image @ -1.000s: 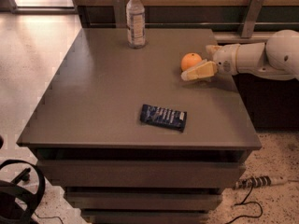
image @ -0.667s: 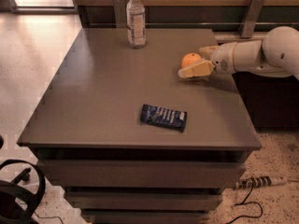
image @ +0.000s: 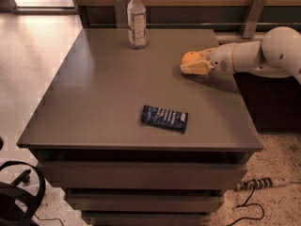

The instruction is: Pick orange

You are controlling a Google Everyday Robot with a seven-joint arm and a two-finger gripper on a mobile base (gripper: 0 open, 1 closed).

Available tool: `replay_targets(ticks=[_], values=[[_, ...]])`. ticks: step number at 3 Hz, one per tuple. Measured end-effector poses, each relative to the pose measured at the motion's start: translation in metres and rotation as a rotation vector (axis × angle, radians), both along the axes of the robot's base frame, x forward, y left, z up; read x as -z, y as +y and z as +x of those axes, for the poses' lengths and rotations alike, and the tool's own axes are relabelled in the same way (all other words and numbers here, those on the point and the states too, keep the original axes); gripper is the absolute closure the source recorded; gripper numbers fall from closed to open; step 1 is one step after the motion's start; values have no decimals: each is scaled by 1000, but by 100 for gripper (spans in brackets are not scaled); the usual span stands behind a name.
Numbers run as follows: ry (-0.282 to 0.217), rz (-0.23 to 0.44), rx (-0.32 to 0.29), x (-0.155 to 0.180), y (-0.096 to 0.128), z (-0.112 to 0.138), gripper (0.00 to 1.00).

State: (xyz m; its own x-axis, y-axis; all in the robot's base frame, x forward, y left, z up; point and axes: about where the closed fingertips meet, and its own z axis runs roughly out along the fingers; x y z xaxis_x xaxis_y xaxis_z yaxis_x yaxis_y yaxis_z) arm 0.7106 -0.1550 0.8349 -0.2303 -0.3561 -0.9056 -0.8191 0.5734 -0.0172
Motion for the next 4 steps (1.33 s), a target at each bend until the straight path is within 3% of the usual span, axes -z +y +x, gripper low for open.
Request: replay_targets(ticks=[1,2,4], values=[[2,1,-4,1,3,0,87],[3,2,-9,2,6,1,100],[-12,-1,-26,-8,13,-1,100]])
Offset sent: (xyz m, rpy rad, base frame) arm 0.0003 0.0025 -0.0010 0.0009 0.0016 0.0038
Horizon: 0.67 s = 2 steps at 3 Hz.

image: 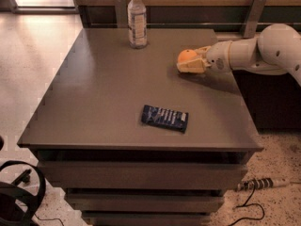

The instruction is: Pick orange

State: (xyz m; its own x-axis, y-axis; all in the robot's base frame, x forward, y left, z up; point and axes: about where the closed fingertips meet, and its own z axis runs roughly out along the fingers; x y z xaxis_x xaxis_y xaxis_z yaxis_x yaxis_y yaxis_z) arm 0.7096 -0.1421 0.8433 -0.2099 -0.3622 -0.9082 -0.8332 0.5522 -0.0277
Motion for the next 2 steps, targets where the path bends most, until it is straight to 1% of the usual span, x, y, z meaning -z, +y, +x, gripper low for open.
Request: replay_targets(ticks=[2], values=[[-99,12,-18,-49,7,-12,100]])
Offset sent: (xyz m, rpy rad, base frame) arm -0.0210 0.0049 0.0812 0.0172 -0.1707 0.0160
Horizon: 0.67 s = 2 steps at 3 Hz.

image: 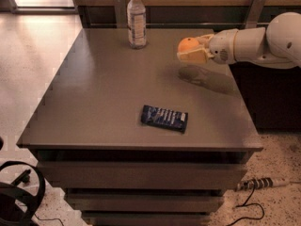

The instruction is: Pick orange

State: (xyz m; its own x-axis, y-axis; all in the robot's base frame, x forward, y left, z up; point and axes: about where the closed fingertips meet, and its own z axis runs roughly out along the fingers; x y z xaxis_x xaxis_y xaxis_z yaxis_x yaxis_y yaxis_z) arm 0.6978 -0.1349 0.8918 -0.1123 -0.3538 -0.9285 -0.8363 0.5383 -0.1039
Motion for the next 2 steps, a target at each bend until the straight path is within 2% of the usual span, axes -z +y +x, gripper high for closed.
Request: replay_targets(ticks=[2], values=[[-86,4,-19,-38,6,-10,100]])
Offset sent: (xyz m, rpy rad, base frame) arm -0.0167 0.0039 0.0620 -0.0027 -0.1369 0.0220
